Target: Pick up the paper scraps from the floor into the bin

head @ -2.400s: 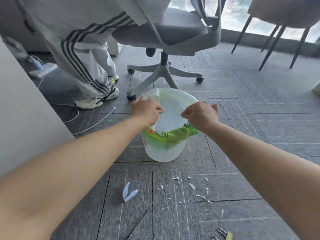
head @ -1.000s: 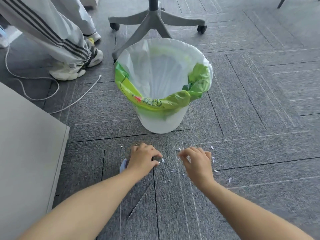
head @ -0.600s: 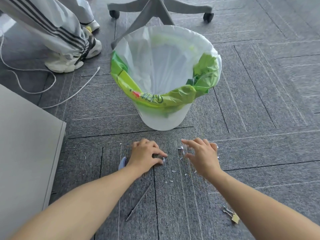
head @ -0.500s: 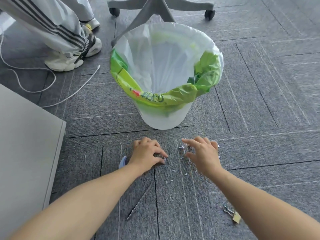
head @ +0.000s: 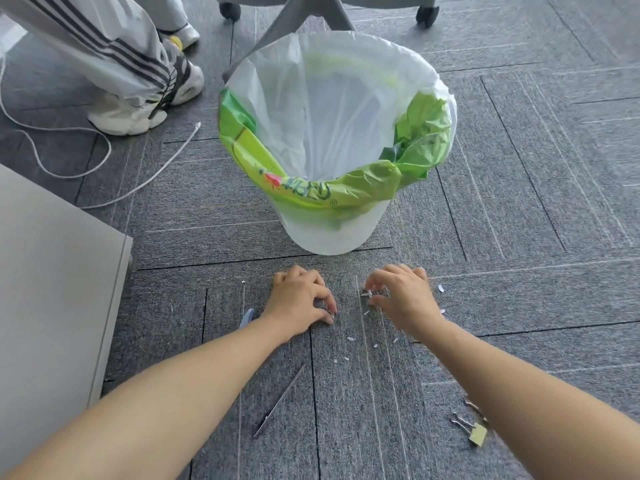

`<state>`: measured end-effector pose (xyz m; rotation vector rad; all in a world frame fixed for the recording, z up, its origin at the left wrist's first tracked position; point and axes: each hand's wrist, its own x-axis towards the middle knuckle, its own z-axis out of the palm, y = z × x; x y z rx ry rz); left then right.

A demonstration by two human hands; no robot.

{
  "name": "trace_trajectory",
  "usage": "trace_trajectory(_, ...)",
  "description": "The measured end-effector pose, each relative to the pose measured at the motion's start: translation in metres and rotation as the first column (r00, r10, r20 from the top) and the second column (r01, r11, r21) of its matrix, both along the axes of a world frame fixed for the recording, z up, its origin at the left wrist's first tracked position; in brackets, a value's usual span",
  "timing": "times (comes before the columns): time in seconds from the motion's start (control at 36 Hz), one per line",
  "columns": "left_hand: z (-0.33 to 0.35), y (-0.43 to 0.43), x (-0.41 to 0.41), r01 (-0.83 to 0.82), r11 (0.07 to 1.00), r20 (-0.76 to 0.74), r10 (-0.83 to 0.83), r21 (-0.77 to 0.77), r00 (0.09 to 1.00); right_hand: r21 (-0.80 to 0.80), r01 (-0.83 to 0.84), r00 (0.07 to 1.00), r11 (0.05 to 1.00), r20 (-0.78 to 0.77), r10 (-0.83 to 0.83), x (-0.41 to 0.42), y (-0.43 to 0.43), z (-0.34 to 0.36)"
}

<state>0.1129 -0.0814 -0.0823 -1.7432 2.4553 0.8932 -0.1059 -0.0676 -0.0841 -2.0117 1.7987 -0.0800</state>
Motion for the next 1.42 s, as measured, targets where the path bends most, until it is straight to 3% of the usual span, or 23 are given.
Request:
trace_trajectory(0.47,0.002,0.013,-0.002,-0.161,0.987,-0.01,0.161,-0.008,0.987,-0.035,0.003,0.999,0.999,-0.034,-0.004,0.01,0.0,-0.005)
trace_trajectory(0.69,0.003,0.022,-0.005,-0.147,0.989,0.043,0.148,-0.035,0.988,-0.032,-0.032,0.995,0.999,-0.097,0.028,0.011,0.004,-0.007)
trace_trajectory(1.06,0.005,0.05,-0.001,-0.121,0.993,-0.03,0.122,0.013,0.992,-0.036,0.087,0.996,0.996,0.04,-0.085,0.009,0.033,-0.005)
trace_trajectory(1.42,0.004,0.047,-0.023,-0.074,0.996,-0.024,0.075,0.042,0.997,-0.026,0.096,0.995,0.995,0.008,-0.095,0.008,0.034,-0.008)
